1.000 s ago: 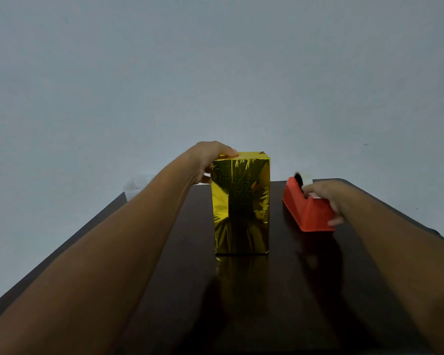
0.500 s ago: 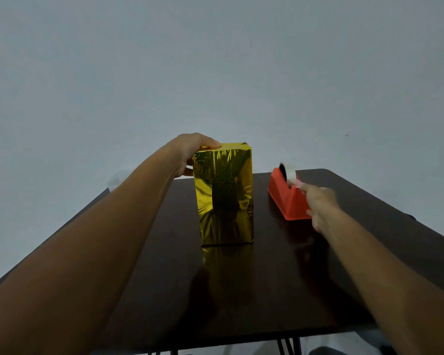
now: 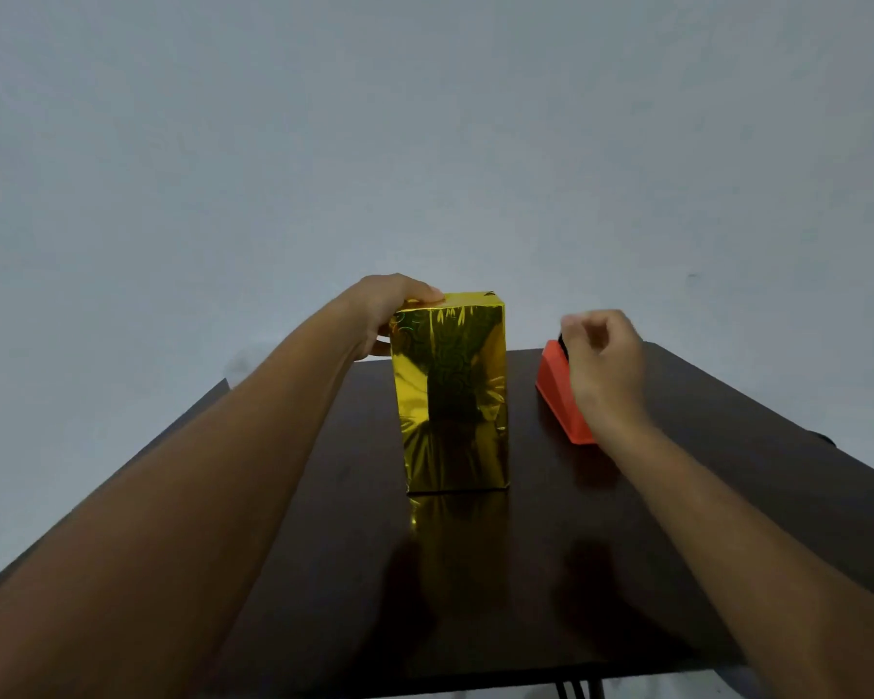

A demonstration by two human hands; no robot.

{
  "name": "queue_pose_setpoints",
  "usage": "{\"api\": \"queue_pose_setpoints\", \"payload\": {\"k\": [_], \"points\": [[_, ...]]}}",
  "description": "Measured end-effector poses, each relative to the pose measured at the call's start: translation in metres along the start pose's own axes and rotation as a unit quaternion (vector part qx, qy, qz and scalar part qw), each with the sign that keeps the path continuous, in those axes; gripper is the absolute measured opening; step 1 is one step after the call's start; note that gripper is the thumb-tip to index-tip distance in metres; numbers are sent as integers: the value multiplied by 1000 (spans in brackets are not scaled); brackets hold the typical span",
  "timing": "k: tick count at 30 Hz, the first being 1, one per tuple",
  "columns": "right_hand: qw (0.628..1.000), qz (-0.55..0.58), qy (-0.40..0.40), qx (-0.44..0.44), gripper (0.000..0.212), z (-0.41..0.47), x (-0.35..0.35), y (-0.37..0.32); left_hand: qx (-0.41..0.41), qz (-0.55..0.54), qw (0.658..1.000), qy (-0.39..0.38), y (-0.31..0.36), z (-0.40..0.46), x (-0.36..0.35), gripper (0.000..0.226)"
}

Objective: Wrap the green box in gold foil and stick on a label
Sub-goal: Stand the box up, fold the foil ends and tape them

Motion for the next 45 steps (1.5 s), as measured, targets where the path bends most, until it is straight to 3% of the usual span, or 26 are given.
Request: {"api": "queue_pose_setpoints", "payload": {"k": [2,4,8,10,16,18,23,27,30,32,38,45], "points": [[997,31,-35,54,9,16,-13,-46,-4,-7,1000,0,2,-2,-2,23],[991,7,-102,88,20,33,-32,-81,-7,-14,1000,-2,2,-3,-3,21],[947,-103,-303,5,50,54,-80,-85,-9,-3,1000,4,0,-3,-2,22],[929,-124,-347,-29,55,59,-92,-73,-19,9,1000,3,0,-3,0,27],[931,-102,-344,-62,53,64,-93,-61,-54,-65,991,-104,-10,-3,0,40],[927,-105,-356,-57,51,62,-92,-64,-74,-57,990,-105,-12,-1,1,42],[956,-51,-287,40,3,71,-80,-97,-58,-65,993,-80,-11,0,0,27],[923,-117,-362,63,21,68,-88,-116,-52,-67,994,-68,-10,0,-2,24],[880,-162,-443,47,71,61,-97,-122,-51,-71,994,-69,-10,0,-3,25],[866,-190,-461,43,88,61,-101,-124,-48,-70,994,-66,-11,1,-3,26],[852,-242,-461,50,95,66,-110,-126,-45,-74,995,-59,-12,1,-3,26],[823,-360,-434,64,90,70,-120,-112,-53,-66,995,-47,-12,5,-2,25]]}}
Point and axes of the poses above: each hand's wrist, its own z-axis towards the middle knuckle, its own x-axis out of the back of the hand, y = z × x, the point moved 7 cm from there along z, towards the middle knuckle, and after that the axes turned 6 degrees about -y, right-handed, at the moved point
